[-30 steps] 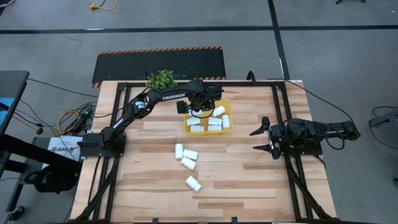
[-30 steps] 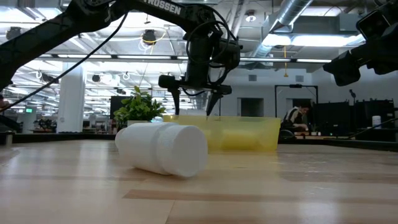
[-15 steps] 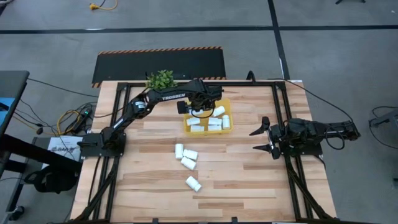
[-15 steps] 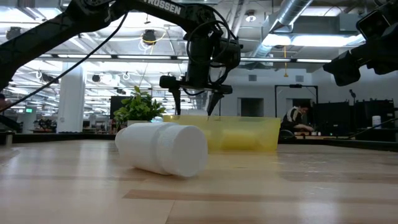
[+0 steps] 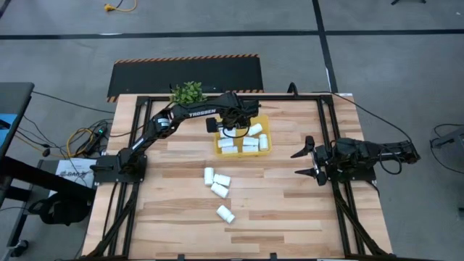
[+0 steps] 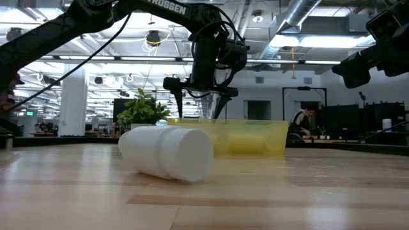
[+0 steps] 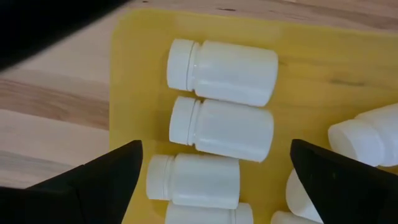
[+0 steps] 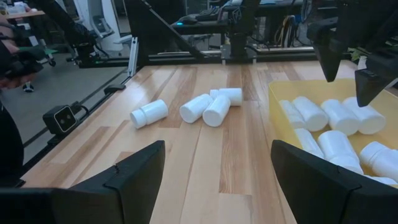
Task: Pick and place pill bottles into a basket
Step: Put the white pill bottle into the yellow bin
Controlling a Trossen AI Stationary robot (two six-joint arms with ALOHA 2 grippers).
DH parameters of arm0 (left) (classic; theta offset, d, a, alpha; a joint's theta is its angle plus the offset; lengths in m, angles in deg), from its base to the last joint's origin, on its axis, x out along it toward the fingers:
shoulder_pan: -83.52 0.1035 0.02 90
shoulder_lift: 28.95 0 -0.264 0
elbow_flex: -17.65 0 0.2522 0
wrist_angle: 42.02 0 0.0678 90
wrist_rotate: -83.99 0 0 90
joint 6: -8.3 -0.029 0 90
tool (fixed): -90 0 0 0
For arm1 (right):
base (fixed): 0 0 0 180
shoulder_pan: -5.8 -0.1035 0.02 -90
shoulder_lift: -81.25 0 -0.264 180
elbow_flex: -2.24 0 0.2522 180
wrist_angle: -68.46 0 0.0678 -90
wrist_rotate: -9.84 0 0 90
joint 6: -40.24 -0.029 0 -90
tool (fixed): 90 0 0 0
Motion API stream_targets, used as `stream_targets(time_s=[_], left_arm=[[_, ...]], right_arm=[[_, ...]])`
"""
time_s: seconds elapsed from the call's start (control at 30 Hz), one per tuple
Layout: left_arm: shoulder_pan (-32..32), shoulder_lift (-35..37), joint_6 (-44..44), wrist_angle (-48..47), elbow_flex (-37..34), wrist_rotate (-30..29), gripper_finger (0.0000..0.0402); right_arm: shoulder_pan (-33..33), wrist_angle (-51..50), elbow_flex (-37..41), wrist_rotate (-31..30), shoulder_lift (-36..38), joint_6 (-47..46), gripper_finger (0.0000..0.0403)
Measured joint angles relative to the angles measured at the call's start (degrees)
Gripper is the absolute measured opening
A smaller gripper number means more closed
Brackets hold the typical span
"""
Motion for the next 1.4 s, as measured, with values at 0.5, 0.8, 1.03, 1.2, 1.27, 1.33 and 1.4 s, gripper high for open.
stream_targets(time_s=[0.5, 0.8, 1.03, 1.2, 1.27, 1.33, 1.4], left_arm=[[-2.1, 0.6, -4.4, -7.5, 6.1, 8.2, 0.0367], [-9.9, 7.2, -9.6, -7.8, 5.4, 5.5, 0.0275], [-17.8, 16.1, -26.0, -7.8, -1.7, 2.2, 0.0274], [-23.0, 24.1, -30.0, -7.8, -15.5, 0.1, 0.0327], [-24.6, 26.7, -31.2, -7.9, -21.4, 0.4, 0.0352], [-26.1, 28.8, -33.0, -7.9, -26.5, 1.3, 0.0377], [-27.6, 29.9, -35.1, -7.9, -30.5, 2.6, 0.0394]], right_arm=[[0.0, 0.0, 0.0, 0.0, 0.0, 0.0, 0.0286], [0.0, 0.0, 0.0, 0.0, 0.0, 0.0, 0.0286], [0.0, 0.0, 0.0, 0.0, 0.0, 0.0, 0.0286], [0.0, 0.0, 0.0, 0.0, 0.0, 0.0, 0.0286], [0.0, 0.0, 0.0, 0.0, 0.0, 0.0, 0.0286], [0.0, 0.0, 0.0, 0.0, 0.0, 0.0, 0.0286], [0.0, 0.0, 0.0, 0.0, 0.0, 0.0, 0.0286]])
